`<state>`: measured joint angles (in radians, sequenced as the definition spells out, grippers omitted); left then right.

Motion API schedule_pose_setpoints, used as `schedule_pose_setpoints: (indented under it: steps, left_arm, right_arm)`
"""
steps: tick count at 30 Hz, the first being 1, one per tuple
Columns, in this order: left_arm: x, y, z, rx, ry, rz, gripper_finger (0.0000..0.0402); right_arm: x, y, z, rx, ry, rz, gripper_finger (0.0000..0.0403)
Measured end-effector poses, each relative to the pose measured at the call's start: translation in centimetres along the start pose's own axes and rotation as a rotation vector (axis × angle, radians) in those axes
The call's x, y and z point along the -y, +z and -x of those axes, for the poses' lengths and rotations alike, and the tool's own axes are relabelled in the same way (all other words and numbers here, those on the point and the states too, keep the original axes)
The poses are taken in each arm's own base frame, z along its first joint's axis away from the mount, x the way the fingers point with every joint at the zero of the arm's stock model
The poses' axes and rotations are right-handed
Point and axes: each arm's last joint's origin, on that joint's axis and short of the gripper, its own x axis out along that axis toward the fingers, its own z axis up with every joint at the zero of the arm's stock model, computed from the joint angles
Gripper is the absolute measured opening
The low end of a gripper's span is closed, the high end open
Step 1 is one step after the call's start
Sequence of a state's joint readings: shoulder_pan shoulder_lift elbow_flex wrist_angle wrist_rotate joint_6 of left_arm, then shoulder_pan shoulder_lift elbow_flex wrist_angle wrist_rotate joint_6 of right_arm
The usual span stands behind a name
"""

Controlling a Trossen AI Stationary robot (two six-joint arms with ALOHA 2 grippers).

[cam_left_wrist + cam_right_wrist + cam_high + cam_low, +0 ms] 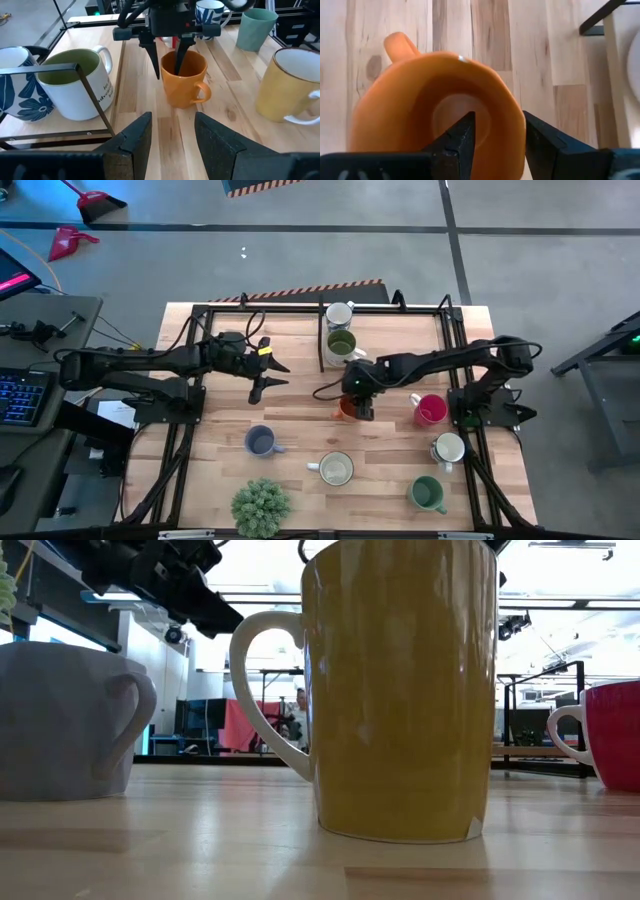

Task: Place coffee mugs
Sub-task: Put the orange mug on the shelf

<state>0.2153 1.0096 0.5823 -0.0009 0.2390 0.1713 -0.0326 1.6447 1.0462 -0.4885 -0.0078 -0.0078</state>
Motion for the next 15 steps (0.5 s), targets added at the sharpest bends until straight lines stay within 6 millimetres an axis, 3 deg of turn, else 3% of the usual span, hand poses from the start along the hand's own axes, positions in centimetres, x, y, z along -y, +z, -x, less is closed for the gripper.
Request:
schedule_pose_setpoints:
  steps: [15]
  left_arm:
    - [0.0, -0.1, 0.0, -0.005, -0.002, 0.004, 0.0138]
  right_arm:
    - [0.0, 0.1, -1.5, -0.009, 0.0, -0.01, 0.0125]
